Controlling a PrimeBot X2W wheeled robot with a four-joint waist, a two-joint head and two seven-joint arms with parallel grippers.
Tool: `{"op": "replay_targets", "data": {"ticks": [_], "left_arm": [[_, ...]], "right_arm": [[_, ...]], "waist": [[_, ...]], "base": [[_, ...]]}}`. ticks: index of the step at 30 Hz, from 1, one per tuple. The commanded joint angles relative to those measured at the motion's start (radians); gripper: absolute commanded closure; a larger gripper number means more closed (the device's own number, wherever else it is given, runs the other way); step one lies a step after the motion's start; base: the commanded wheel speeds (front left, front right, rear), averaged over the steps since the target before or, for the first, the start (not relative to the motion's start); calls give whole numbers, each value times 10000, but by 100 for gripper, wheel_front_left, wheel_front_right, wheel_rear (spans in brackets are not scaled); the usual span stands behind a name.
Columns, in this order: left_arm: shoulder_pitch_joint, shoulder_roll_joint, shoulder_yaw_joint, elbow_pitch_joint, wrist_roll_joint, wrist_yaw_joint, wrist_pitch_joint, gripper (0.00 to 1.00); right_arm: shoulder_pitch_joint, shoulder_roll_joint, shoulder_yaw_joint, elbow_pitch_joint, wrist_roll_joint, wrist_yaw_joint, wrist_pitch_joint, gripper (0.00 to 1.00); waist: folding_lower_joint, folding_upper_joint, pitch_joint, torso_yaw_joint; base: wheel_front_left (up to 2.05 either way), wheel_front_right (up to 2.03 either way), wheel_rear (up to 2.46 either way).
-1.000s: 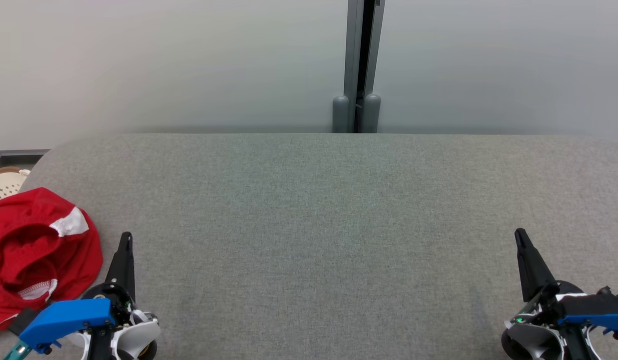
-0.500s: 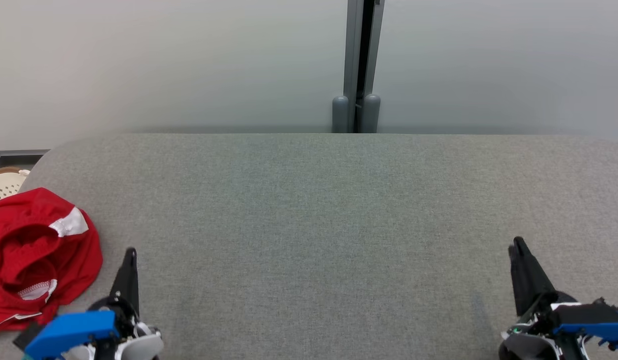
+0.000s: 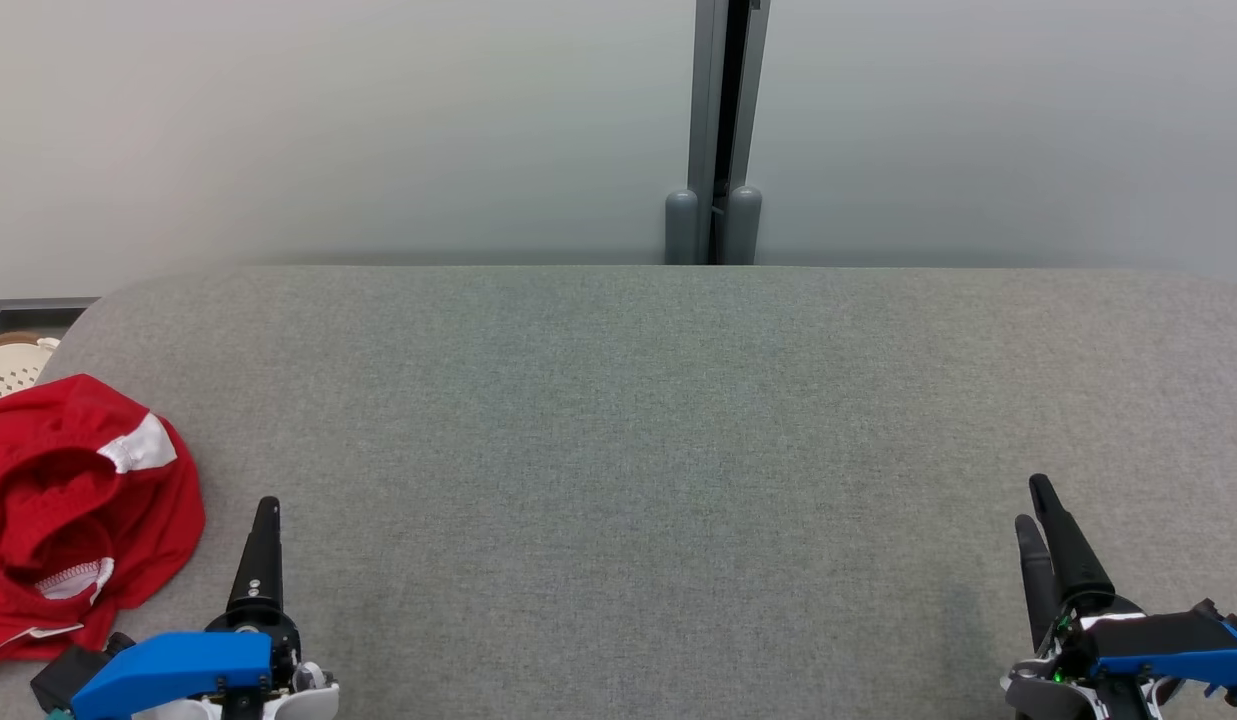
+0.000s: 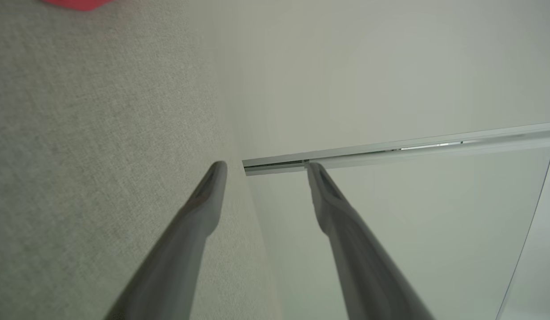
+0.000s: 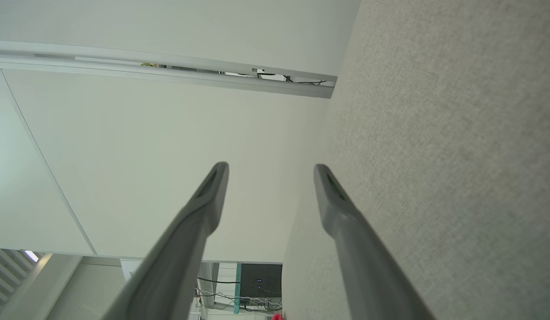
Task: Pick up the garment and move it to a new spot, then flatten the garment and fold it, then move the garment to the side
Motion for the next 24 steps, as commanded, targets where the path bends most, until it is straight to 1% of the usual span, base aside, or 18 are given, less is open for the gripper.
{"op": "replay_targets", "data": {"ticks": [1, 8, 17, 24], "left_arm": [[-324, 75, -49, -93, 681, -17, -134, 0], [-309, 71, -222, -84, 2268, 0, -443, 0], [-274, 76, -484, 11, 4009, 260, -805, 0], [-279, 80, -625, 119, 5192, 381, -1065, 0]], "right_arm": [[-170, -110, 36, -150, -448, 6, -136, 0], [-136, -85, 119, -60, -1655, 8, -450, 0], [-109, -64, 151, 185, -3344, 10, -810, 0], [-47, -25, 77, 321, -4464, 12, -1068, 0]], "waist": [[0, -1, 1, 3], [0, -1, 7, 11], [0, -1, 1, 35], [0, -1, 0, 50]], "base": [[0, 0, 0], [0, 0, 0], [0, 0, 0], [0, 0, 0]]}}
